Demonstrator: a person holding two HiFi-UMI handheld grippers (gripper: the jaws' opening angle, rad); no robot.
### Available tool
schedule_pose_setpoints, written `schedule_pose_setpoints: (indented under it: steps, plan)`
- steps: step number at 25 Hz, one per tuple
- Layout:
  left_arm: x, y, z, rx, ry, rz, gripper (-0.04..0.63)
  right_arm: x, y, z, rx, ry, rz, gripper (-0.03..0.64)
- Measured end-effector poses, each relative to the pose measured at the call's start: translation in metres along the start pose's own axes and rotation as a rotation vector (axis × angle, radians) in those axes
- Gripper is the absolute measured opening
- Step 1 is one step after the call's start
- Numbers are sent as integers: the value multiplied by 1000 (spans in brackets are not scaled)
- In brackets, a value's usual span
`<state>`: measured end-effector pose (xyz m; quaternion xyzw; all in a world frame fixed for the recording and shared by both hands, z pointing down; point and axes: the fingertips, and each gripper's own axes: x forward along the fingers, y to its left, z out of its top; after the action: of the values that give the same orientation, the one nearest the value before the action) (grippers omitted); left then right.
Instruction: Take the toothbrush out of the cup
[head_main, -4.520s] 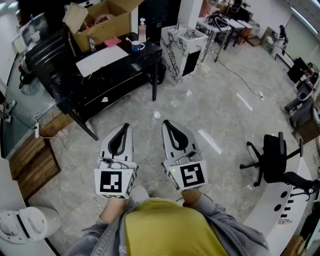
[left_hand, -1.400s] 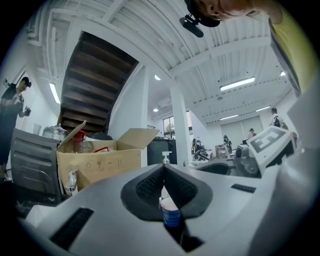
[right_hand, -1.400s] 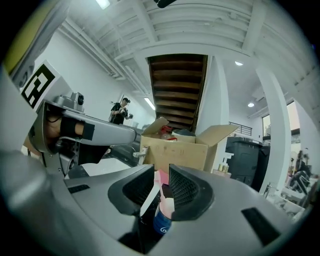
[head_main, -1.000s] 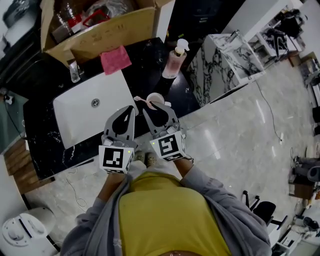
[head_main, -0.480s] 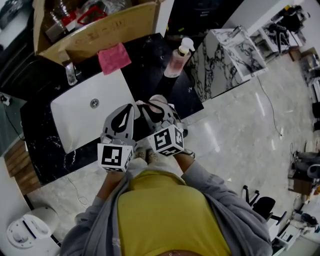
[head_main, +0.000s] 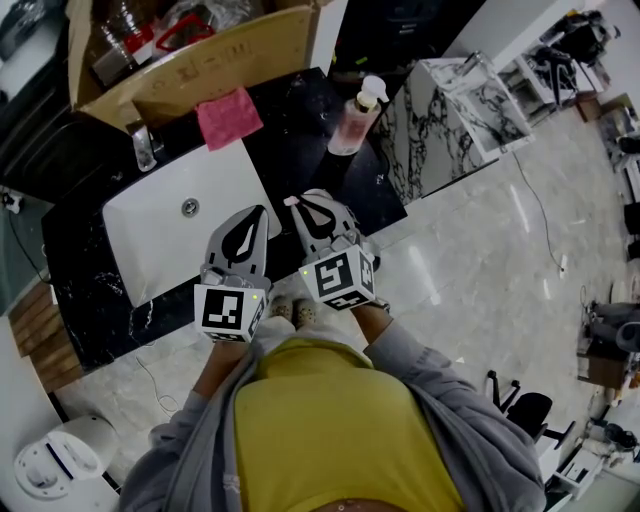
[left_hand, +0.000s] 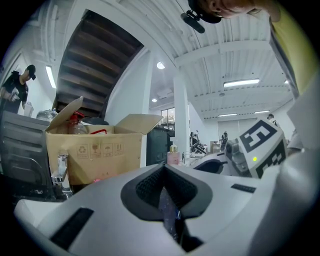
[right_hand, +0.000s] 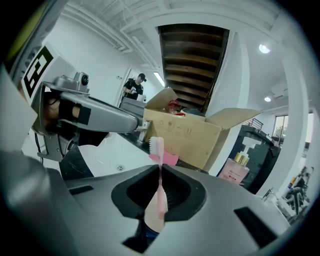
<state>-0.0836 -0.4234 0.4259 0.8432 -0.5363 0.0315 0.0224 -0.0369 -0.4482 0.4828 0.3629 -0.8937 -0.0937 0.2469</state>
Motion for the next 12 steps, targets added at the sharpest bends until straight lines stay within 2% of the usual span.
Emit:
schedule_pose_setpoints:
  steps: [7, 12]
  plan:
    - [-4, -9, 11, 20, -24, -5, 0, -28, -17, 25, 73, -73, -48, 31]
    - [-3, -19, 26, 40, -56, -11, 0, -58, -41, 41, 200, -152, -116, 31]
